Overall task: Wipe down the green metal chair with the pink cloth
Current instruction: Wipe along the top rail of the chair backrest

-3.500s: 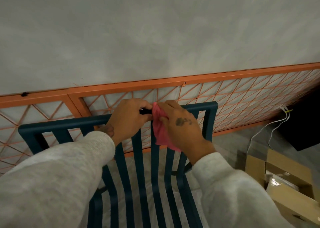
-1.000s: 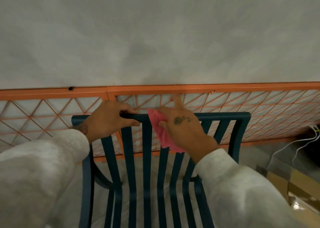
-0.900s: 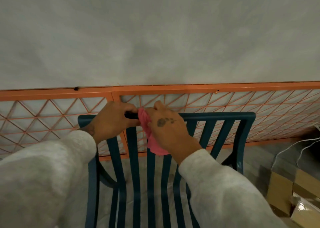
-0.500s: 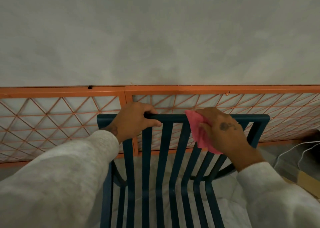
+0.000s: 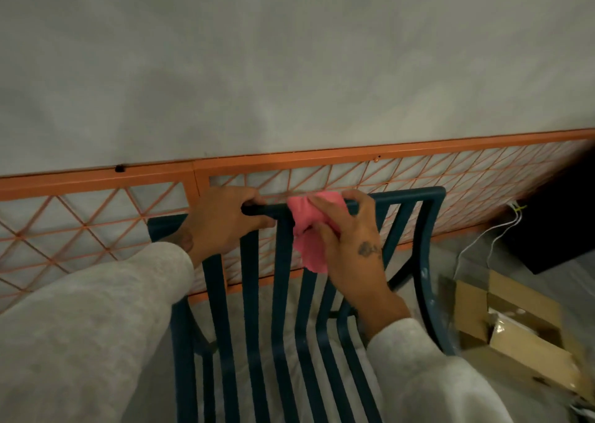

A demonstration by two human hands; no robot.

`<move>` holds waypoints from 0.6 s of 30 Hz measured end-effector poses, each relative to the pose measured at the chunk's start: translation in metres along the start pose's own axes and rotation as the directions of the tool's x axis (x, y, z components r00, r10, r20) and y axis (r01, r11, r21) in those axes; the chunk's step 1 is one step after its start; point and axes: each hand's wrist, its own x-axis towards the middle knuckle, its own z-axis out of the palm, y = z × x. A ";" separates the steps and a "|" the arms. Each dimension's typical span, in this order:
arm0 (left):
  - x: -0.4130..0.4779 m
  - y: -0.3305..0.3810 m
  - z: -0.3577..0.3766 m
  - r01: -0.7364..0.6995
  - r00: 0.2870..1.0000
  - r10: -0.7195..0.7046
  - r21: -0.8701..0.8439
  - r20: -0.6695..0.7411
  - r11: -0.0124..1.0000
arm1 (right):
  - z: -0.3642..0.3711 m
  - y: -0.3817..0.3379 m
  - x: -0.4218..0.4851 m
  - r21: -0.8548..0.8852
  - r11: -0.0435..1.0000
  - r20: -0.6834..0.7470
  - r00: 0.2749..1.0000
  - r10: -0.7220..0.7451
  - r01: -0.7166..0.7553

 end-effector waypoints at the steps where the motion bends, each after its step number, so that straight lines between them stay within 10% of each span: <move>1: 0.000 0.001 0.000 -0.002 1.000 0.002 0.009 0.003 1.000 | -0.008 0.006 -0.008 0.038 0.998 -0.029 0.998 0.048 -0.046; 12: -0.019 0.049 0.059 -0.275 0.943 0.294 0.134 -0.157 0.952 | -0.077 0.088 -0.051 0.644 0.727 -0.104 0.914 0.391 -0.238; 18: -0.020 0.107 0.146 -0.200 0.974 0.198 -0.012 -0.111 0.980 | -0.121 0.163 -0.063 0.713 0.644 -0.068 0.886 0.459 -0.278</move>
